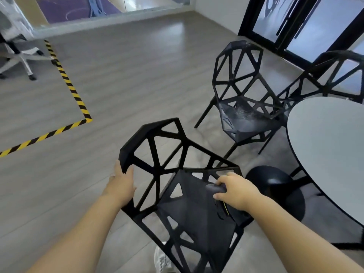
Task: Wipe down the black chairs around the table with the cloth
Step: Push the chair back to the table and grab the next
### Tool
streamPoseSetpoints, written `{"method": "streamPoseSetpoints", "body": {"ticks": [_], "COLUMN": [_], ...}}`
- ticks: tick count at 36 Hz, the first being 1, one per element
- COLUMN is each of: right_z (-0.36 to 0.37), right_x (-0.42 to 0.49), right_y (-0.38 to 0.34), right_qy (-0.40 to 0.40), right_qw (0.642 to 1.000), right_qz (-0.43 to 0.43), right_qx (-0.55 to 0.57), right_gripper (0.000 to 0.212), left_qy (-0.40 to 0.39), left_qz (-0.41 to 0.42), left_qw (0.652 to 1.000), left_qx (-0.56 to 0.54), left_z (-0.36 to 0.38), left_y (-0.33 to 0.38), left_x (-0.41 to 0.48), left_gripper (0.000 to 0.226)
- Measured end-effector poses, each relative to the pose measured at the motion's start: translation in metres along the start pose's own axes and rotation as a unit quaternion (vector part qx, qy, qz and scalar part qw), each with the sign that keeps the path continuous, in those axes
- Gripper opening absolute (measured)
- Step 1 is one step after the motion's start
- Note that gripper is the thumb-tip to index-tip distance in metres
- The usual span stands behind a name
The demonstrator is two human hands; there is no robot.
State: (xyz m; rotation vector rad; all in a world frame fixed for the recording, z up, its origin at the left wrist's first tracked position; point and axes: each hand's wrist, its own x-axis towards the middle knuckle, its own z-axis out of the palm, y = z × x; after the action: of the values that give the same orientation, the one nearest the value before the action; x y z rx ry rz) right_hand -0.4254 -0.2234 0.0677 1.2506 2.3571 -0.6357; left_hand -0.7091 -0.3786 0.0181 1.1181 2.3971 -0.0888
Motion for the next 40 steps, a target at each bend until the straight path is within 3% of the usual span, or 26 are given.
{"method": "streamPoseSetpoints", "body": {"ticks": [7,17,25,33,40], "right_z": [0.017,0.018,0.033,0.047,0.049], "right_x": [0.002,-0.017,-0.028,-0.011,0.015], "right_y": [0.014,0.038,0.06,0.035,-0.021], "right_qy": [0.009,0.03,0.022,0.007,0.002], "right_qw": [1.0,0.999,0.998,0.994,0.981], "right_qz": [-0.018,-0.003,0.035,0.058,0.108], "right_qx": [-0.004,0.014,0.044,0.09,0.158], "right_gripper": [0.041,0.041,0.039,0.04,0.047], "left_qy": [0.065,0.035,-0.037,-0.1,-0.092], "left_qz": [-0.014,0.034,0.121,0.235,0.367], "left_qw": [0.996,0.992,0.986,0.965,0.925], "left_qx": [-0.061,-0.112,-0.109,-0.067,-0.018], "left_z": [0.012,0.026,0.034,0.001,-0.041], "left_y": [0.015,0.078,0.085,0.064,0.077], "left_x": [-0.004,-0.043,-0.047,-0.006,0.077], "left_gripper": [0.053,0.045,0.06,0.045,0.044]}}
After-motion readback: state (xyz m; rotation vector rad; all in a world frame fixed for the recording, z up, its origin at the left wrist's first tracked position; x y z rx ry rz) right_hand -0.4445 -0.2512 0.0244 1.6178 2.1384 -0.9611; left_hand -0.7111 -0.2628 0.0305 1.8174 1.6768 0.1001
